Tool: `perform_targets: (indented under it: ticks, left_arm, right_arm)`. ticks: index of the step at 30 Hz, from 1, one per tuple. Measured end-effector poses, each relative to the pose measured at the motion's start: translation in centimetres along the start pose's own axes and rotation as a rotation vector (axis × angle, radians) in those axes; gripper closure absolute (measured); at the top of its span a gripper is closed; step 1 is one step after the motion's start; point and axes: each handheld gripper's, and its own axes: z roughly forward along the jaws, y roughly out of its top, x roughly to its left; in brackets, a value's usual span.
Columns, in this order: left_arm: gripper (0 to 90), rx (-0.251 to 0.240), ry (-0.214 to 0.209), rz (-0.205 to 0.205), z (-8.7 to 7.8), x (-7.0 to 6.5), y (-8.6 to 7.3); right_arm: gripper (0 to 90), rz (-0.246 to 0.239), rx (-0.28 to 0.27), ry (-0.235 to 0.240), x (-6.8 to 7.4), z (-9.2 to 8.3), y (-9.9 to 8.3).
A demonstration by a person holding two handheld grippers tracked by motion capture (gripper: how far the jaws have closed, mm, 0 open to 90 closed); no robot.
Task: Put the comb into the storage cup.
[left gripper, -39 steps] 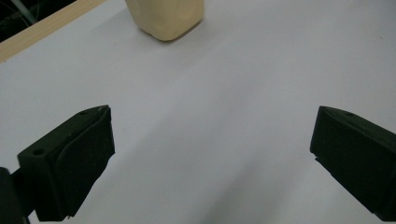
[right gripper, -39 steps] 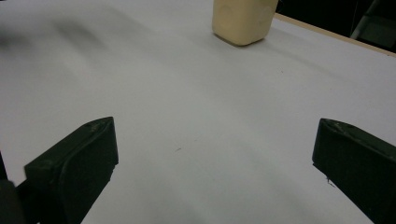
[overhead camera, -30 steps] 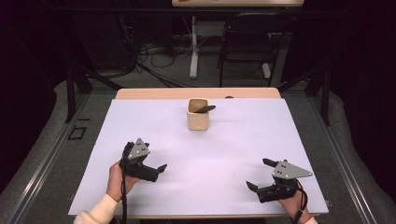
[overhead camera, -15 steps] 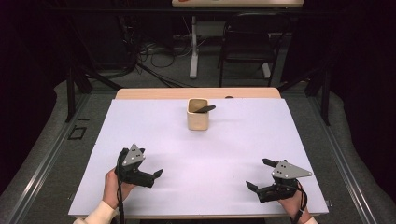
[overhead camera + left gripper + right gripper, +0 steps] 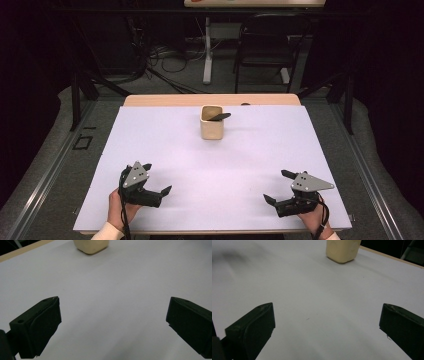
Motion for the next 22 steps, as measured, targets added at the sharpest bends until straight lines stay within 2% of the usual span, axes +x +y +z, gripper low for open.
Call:
perform_targets:
  ticks: [3,6,10,16,19,22]
  left_arm:
    - [0.0,-0.015,-0.006,0.000,-0.3,-0.2,-0.5]
    - [0.0,-0.023,-0.019,-0.018,-0.6,-0.3,-1.0]
    - [0.0,-0.042,-0.017,-0.045,-1.1,-0.3,-1.7]
    - [0.0,-0.043,-0.012,-0.075,-1.7,-0.4,-2.4]
    - [0.0,-0.047,-0.013,-0.084,-1.7,-0.4,-2.4]
    - [0.0,-0.045,-0.014,-0.069,-1.5,-0.3,-2.2]
  right_arm:
    - [0.0,0.000,0.000,0.001,0.0,0.0,0.0]
    - [0.0,0.001,0.000,0.000,0.0,0.0,0.0]
    - [0.0,0.004,0.003,-0.001,0.0,0.0,0.0]
    - [0.0,0.006,0.004,0.003,0.0,0.0,0.0]
    - [0.0,0.005,0.004,0.005,-0.1,0.0,0.0]
    - [0.0,0.005,0.001,0.005,-0.1,0.0,-0.1]
